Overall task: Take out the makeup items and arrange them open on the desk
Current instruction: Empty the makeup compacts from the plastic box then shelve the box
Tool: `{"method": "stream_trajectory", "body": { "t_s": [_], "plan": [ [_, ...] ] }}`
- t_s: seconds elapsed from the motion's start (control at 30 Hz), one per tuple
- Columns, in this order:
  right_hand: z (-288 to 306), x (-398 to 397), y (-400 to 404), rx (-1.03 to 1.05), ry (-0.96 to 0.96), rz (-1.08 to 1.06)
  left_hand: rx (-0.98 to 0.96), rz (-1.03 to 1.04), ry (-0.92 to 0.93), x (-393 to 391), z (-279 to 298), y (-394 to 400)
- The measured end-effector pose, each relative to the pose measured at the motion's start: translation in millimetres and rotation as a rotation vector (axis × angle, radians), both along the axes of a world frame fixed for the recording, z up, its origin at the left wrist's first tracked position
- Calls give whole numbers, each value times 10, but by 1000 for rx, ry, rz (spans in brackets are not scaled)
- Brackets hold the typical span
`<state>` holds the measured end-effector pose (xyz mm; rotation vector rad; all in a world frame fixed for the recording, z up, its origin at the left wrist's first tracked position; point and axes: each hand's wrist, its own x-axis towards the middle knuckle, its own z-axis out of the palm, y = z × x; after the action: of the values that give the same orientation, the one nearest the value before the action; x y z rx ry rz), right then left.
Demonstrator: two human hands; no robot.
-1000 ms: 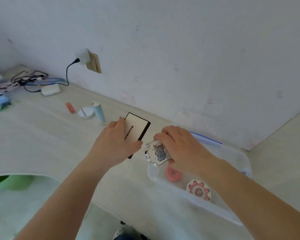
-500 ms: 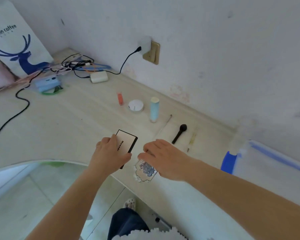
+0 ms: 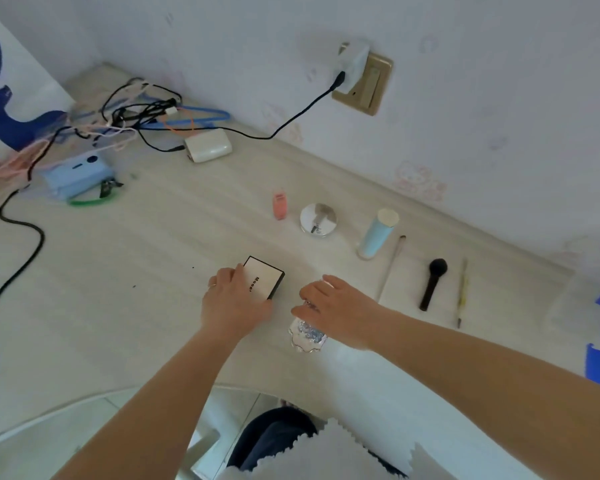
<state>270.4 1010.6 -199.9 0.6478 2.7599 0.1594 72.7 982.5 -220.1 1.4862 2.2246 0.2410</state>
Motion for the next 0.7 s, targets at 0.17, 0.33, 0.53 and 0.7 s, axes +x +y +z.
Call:
{"method": "stream_trajectory", "body": {
  "t_s": [0.17, 0.33, 0.53, 0.7],
  "plan": [
    [-199, -197, 222, -41, -21, -7, 16, 29, 7, -167, -147, 246],
    [-266, -327, 396, -36, -64, -18, 13, -3, 4, -294, -278, 370],
    [-296, -435, 525, 10, -19, 63, 36, -33, 16, -333, -346, 474],
    [-362, -469, 549, -35, -40, 24, 40, -46, 30, -345, -389, 496]
  ]
}}
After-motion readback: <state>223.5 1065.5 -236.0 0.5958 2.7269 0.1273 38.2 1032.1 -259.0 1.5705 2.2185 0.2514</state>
